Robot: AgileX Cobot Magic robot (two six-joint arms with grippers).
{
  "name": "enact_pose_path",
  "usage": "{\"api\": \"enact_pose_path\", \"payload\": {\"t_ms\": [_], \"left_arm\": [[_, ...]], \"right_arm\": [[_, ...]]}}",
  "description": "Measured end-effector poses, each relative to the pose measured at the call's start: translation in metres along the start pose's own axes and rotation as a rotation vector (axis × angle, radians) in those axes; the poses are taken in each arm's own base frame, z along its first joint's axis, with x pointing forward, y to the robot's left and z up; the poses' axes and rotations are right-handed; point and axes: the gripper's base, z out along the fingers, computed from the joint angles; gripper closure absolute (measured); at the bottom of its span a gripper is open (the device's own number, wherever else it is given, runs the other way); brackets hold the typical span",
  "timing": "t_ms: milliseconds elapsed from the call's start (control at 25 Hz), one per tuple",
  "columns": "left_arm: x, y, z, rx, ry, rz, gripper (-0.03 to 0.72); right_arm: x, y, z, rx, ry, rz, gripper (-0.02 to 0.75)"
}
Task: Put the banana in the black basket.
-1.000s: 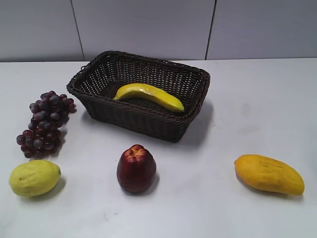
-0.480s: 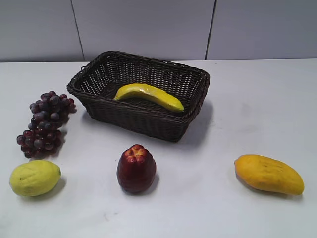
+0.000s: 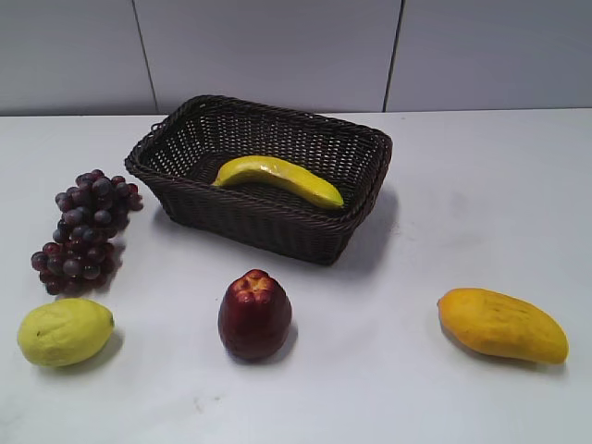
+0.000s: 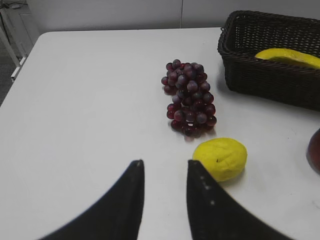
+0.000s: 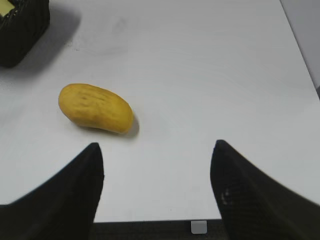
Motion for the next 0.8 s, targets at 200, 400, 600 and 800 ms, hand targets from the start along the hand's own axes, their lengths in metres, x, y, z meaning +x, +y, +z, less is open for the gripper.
{"api": "enact_pose_path", "payload": {"t_ms": [200, 400, 600, 800], "left_arm": [[0.000, 0.000, 0.000, 0.000, 0.000, 0.000, 0.473], [0.000, 0.000, 0.000, 0.000, 0.000, 0.000, 0.473], [0.000, 0.000, 0.000, 0.000, 0.000, 0.000, 0.473], [0.000, 0.000, 0.000, 0.000, 0.000, 0.000, 0.473]], "right_arm": [[0.014, 0.000, 0.014, 0.003, 0.048, -0.006, 0.202], [0.013, 0.000, 0.014, 0.003, 0.038, -0.006, 0.235], [0.013, 0.000, 0.014, 0.003, 0.038, -0.007, 0.253], [0.014, 0.000, 0.013, 0.003, 0.034, -0.007, 0.253]]}}
